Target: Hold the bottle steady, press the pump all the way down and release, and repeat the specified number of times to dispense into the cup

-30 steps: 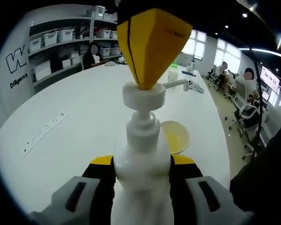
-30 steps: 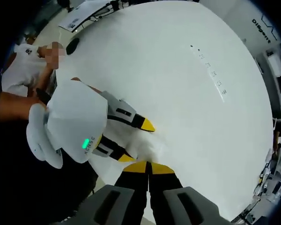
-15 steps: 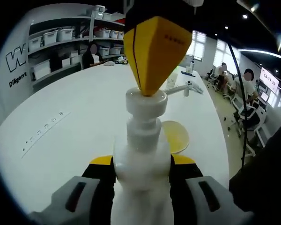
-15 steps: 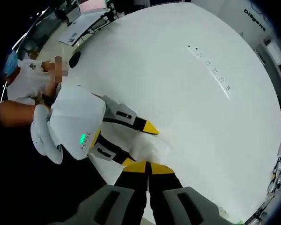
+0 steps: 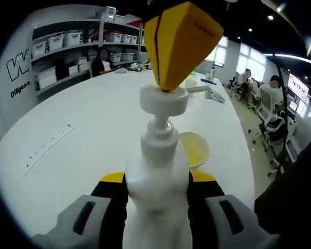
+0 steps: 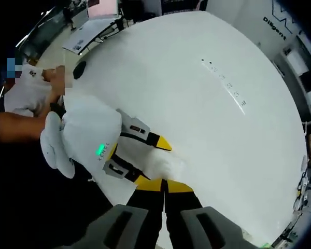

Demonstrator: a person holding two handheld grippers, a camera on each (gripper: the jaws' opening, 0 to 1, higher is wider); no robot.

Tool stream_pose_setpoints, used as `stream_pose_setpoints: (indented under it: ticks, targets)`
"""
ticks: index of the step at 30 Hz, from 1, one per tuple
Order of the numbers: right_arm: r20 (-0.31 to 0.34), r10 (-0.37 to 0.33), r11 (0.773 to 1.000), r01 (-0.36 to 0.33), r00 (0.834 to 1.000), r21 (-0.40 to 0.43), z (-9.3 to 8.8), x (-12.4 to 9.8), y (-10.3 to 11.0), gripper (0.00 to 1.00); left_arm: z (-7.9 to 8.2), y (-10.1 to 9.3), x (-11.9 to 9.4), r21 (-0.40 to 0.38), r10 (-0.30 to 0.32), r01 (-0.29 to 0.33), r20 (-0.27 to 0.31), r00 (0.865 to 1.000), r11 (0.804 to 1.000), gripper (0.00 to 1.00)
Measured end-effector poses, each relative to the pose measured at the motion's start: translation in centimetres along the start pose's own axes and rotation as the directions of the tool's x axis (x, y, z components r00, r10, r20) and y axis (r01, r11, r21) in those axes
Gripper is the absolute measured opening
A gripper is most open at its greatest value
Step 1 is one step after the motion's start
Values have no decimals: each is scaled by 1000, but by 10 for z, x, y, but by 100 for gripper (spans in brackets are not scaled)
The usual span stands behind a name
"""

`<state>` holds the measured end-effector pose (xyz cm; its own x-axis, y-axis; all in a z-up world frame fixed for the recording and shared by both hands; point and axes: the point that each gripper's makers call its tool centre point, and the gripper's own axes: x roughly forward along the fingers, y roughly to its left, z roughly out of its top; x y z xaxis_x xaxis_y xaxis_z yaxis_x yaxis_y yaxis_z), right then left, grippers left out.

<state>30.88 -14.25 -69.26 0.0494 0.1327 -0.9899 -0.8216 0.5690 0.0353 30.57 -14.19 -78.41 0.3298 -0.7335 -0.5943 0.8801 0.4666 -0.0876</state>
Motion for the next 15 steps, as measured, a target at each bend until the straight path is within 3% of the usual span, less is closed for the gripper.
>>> stream_pose_setpoints:
  ticks: [9,15]
  targets:
    - [-45,-14,1000,14,999,6,1,2,-1,0,-1,0,-1,20,-12,12,-1,1000,1000,43]
    - [-82,-41,999,38,996,-37,3,5,-2,0,-2,2,-1,31,-20,20,-1,1000,999,43]
